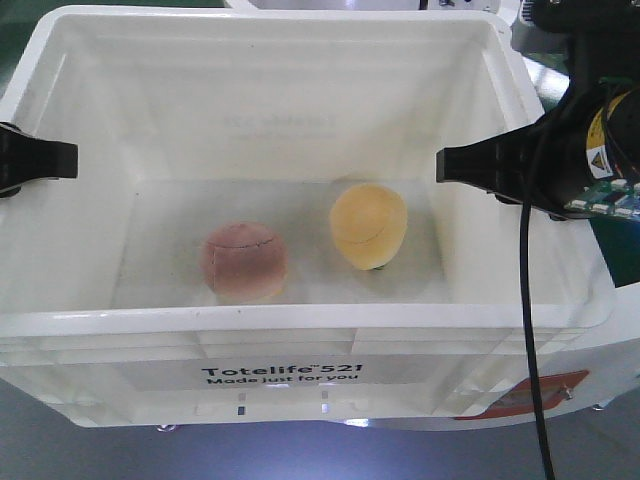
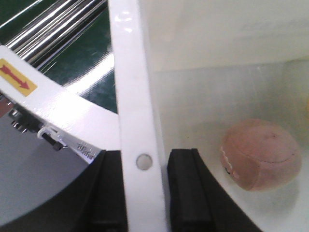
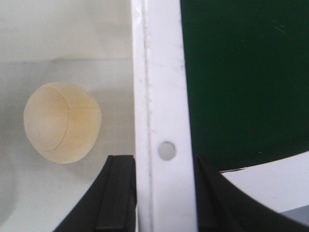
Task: Place moving items into box and shelve
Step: 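Hold the tote level with both grippers while the base drives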
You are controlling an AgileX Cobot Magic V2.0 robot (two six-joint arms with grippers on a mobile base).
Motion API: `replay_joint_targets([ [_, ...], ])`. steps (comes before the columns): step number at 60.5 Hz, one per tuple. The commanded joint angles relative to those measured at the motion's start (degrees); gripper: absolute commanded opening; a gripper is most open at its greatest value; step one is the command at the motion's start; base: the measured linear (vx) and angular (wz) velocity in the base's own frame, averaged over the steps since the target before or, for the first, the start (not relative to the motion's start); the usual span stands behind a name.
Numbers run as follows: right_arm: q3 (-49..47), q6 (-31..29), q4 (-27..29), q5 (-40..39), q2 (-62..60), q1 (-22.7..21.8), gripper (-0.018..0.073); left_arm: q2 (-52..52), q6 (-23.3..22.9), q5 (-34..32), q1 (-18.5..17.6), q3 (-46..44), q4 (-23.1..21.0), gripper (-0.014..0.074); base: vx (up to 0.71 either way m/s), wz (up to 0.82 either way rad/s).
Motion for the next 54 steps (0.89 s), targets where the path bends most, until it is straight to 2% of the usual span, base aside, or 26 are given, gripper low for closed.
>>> replay_joint_targets([
  [1,-2.3,-0.32,-6.69,-5.13,-1.93,-0.33,0.0075,-1.92,-0.16,-6.08,-0.4,-2.33,2.47,-0.0022,-0.08,0.32],
  [54,-2.3,-0.32,-6.69,-5.08,-1.93,-0.33,0.0075,-1.92,-0.16,-6.08,-0.4,-2.33,2.47,-0.0022,-0.06,0.26],
])
